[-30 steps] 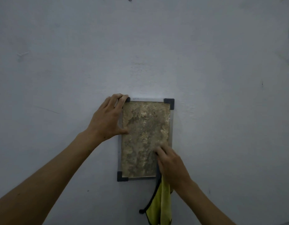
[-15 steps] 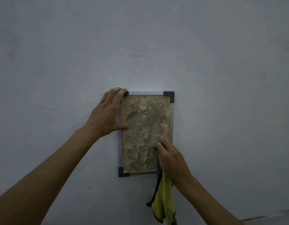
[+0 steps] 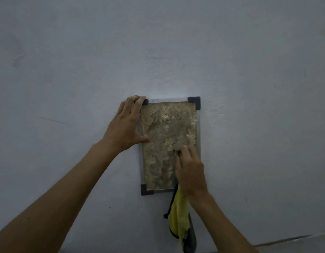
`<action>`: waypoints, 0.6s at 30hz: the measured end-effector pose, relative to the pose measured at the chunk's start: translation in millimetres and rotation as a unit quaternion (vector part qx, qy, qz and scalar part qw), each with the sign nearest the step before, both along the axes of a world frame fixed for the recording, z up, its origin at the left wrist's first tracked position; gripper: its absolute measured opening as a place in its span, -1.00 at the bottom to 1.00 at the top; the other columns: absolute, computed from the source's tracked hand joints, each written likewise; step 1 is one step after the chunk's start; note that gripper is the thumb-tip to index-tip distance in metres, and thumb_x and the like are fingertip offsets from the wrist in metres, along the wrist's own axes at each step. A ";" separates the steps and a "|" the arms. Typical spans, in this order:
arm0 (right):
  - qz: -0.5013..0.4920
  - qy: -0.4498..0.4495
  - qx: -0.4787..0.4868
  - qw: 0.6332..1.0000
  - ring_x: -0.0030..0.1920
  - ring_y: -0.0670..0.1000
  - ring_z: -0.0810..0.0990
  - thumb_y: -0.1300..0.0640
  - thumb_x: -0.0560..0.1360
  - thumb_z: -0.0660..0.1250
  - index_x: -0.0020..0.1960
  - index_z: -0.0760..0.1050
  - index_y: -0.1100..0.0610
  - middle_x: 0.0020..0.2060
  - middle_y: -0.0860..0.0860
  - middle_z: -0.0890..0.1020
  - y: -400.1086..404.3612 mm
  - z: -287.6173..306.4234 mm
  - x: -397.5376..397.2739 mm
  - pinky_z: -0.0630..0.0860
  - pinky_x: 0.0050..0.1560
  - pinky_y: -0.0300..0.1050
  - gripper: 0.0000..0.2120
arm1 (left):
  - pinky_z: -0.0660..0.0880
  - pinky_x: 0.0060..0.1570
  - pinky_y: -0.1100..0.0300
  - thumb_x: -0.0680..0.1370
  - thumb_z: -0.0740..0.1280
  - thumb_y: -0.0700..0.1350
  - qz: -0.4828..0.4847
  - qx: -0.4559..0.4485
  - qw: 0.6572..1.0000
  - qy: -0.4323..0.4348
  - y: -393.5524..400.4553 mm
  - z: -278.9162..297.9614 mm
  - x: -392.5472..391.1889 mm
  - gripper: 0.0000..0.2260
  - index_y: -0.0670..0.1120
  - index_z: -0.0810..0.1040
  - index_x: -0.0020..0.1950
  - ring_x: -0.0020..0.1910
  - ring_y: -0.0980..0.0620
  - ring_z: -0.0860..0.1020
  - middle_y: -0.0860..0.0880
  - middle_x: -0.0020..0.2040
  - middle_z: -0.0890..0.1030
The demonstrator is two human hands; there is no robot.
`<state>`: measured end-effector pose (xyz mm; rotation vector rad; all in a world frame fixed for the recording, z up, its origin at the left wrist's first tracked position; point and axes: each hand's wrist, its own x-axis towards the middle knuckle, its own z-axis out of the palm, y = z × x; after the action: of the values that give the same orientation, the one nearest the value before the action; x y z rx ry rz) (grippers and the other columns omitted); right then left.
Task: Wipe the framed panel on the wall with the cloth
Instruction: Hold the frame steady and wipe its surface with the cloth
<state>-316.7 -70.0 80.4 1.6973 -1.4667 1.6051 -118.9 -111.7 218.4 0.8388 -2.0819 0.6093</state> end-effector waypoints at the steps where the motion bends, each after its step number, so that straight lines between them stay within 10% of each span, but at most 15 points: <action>1: -0.011 -0.051 -0.013 0.999 -0.12 0.05 0.56 0.29 0.58 0.31 0.08 0.54 0.22 0.00 0.10 0.53 0.1 0.5 -7.7 0.59 -0.13 -0.06 -0.91 | 0.42 0.41 -0.05 0.18 0.69 0.11 0.001 0.001 1.000 0.000 0.2 0.1 0.5 0.13 -0.13 0.16 0.58 0.47 -0.12 0.25 -0.10 0.49 0.24; 7: -0.051 -0.173 -0.051 0.982 -0.17 -0.07 0.45 0.30 0.56 0.34 0.03 0.51 0.23 -0.04 0.09 0.53 -5.3 0.8 5.2 0.44 -0.19 -0.28 -0.94 | 0.40 0.42 -0.06 0.20 0.69 0.10 0.004 0.006 1.000 0.004 -0.9 0.2 -0.6 0.13 -0.13 0.14 0.59 0.48 -0.13 0.23 -0.11 0.50 0.22; 12: -0.007 -0.051 0.000 0.999 -0.07 0.05 0.59 0.25 0.57 0.35 0.11 0.56 0.26 0.01 0.14 0.60 -4.5 -11.0 32.4 0.49 -0.06 -0.29 -0.85 | 0.40 0.42 -0.07 0.18 0.69 0.11 0.006 0.001 1.000 -0.001 -2.1 -0.6 1.1 0.13 -0.14 0.15 0.59 0.47 -0.13 0.25 -0.13 0.50 0.23; 18: -0.044 -0.204 -0.044 0.977 -0.14 -0.08 0.43 0.29 0.58 0.31 0.03 0.49 0.24 -0.04 0.11 0.52 -2.0 -5.9 4.1 0.32 -0.11 -0.40 -0.96 | 0.44 0.37 -0.04 0.16 0.70 0.10 -0.002 0.000 1.000 0.002 -1.5 -0.5 0.0 0.12 -0.12 0.18 0.57 0.43 -0.13 0.27 -0.12 0.48 0.24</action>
<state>-312.6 -72.1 74.5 1.2853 -1.5979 2.0196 -118.9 -113.2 217.9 0.8353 -2.0786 0.6046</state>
